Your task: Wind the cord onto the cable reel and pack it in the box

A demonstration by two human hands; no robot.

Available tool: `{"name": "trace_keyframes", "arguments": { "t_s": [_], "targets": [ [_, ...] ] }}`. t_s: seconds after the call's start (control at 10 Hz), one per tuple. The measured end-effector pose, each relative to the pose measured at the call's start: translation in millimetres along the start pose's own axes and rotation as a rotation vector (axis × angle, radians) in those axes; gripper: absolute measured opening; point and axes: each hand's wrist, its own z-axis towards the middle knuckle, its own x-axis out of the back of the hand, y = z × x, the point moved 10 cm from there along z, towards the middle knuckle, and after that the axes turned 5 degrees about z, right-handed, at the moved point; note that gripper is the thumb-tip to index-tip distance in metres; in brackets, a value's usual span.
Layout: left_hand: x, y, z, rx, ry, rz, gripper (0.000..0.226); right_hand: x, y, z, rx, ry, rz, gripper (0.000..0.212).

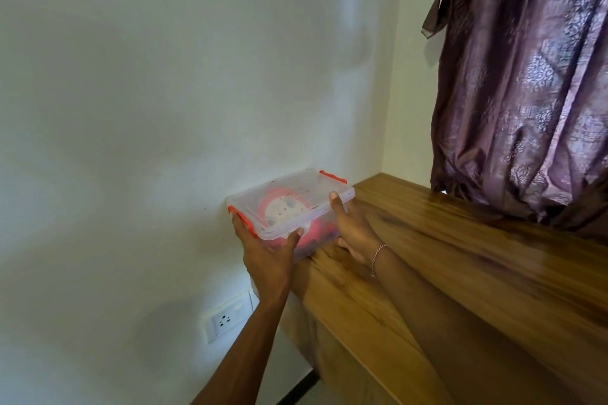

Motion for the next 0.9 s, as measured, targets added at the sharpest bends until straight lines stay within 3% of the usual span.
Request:
{"name": "trace_keyframes", "arguments": {
  "t_s": [0.3,0.4,0.5,0.6,0.7,0.9],
  "targets": [
    [-5,3,2,-0.024,-0.01,0.023,0.123,12,-1,-12,0.002,-0.013,-0.067,0.069],
    [-9,5,0,-0.02,-0.017,0.065,0.127,35,-9,-22,0.068,-0.003,-0.1,0.058],
    [-9,7,-1,0.047,-0.03,0.151,0.134,77,-19,-34,0.115,0.09,-0.235,0.06],
    [-1,38,-19,0.005,0.078,0.338,0.136,126,-33,-56,0.151,0.154,-0.396,0.071],
    [-39,116,-67,-0.386,-0.006,0.275,0.118,186,-61,-91,0.256,0.274,-0.597,0.065],
    [-139,242,-173,-0.744,-0.5,0.073,0.095,290,-140,-184,0.436,0.597,-0.874,0.058]
  ]
}}
